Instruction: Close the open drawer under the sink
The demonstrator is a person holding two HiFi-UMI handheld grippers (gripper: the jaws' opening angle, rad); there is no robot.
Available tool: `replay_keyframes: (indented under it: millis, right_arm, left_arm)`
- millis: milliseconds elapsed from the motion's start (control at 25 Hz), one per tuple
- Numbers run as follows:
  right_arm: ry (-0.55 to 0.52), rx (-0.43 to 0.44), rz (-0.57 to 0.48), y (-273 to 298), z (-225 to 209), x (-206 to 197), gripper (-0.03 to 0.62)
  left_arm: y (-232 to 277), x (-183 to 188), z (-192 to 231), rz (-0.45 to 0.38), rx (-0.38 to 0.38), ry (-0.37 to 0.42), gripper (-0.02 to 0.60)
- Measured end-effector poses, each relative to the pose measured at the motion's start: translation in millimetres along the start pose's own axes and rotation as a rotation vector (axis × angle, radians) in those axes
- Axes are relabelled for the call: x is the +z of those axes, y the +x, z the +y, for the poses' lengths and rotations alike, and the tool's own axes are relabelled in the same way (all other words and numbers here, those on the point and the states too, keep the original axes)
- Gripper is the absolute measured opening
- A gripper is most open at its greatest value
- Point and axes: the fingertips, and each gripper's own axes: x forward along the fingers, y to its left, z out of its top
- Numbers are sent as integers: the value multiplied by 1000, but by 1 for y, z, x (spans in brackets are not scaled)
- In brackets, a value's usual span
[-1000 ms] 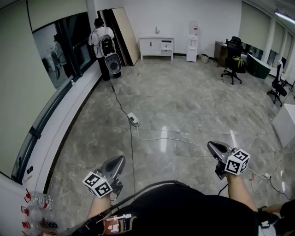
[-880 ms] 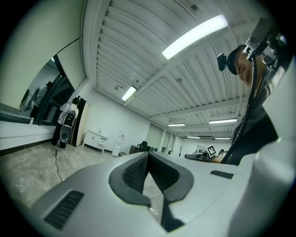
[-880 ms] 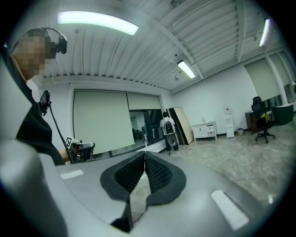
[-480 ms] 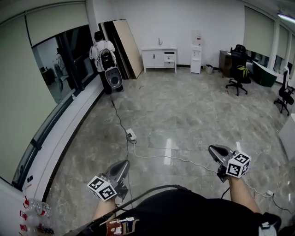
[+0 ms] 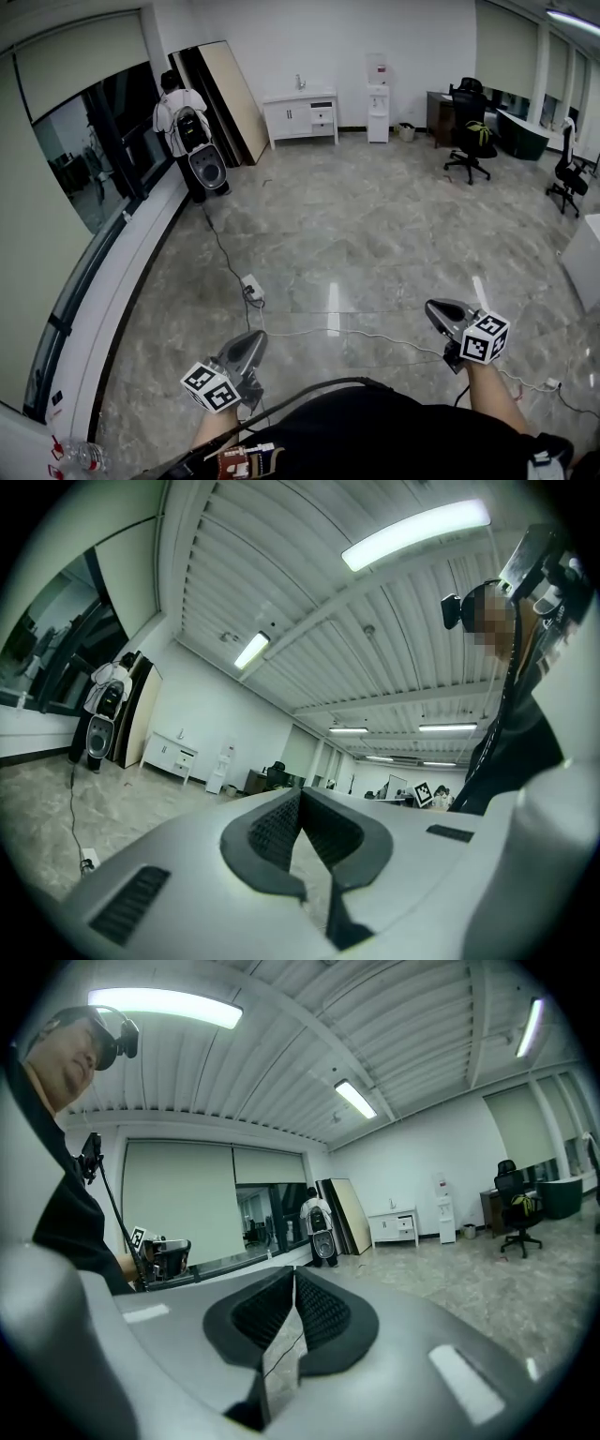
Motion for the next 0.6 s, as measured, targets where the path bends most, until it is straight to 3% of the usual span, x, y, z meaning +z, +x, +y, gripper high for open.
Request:
replay_keyframes:
  millis: [400, 600]
  right_arm:
    - [-9, -141, -49, 123, -32, 62, 3]
    - [-1, -175, -30, 171, -48, 57, 3]
  left_arm:
    - [93, 72, 145, 32, -184, 28, 0]
    - [123, 76, 198, 26, -237, 11, 0]
